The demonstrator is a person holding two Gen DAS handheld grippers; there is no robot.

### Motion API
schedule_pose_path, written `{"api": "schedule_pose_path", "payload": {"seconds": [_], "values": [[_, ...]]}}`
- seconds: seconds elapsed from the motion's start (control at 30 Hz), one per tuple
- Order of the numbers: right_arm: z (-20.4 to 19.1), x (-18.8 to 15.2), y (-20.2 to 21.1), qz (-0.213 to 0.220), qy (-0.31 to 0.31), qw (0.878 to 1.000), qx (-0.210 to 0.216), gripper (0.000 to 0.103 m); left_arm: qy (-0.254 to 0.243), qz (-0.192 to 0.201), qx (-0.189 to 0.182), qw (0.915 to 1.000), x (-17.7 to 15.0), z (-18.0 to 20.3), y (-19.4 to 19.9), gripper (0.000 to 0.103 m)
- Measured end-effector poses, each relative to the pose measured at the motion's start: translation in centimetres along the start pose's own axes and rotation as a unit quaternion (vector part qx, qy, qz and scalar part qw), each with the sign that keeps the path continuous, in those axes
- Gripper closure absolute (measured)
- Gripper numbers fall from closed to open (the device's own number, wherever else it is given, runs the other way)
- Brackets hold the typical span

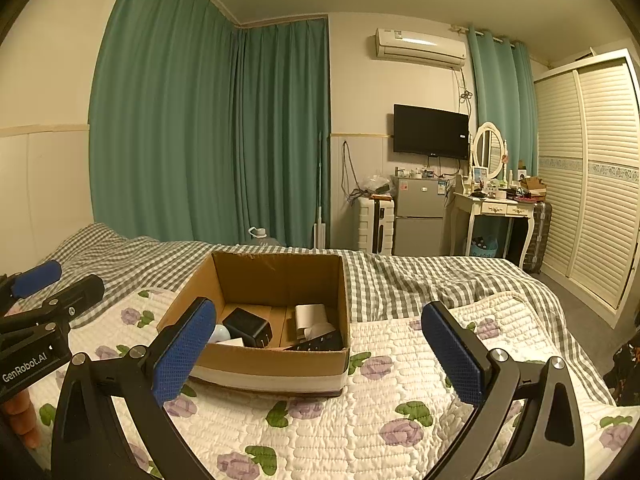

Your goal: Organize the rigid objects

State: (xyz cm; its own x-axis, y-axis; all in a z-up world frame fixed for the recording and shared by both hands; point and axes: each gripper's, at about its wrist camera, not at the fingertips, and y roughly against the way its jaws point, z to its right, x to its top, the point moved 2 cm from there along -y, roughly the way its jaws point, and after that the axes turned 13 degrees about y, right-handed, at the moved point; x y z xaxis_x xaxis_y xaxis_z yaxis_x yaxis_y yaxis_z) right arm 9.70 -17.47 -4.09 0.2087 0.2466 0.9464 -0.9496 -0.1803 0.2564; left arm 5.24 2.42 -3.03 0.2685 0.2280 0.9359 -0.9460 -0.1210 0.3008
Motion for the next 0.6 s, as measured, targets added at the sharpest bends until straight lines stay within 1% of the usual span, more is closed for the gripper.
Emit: {"api": "schedule_pose_path", "payload": {"seconds": [0.43, 0.6], "values": [[-0.13, -0.32, -0.31, -0.005, -0.001, 1.0, 0.003, 0.0, 0.002, -0.004, 0.001, 1.0, -0.15, 0.14, -0.01, 0.028], [-0.14, -0.33, -0.5, -0.008, -0.002, 1.0, 0.003, 0.0, 0.002, -0.008, -0.007, 0.9999, -0.47, 0.26, 0.01, 0.028]]}}
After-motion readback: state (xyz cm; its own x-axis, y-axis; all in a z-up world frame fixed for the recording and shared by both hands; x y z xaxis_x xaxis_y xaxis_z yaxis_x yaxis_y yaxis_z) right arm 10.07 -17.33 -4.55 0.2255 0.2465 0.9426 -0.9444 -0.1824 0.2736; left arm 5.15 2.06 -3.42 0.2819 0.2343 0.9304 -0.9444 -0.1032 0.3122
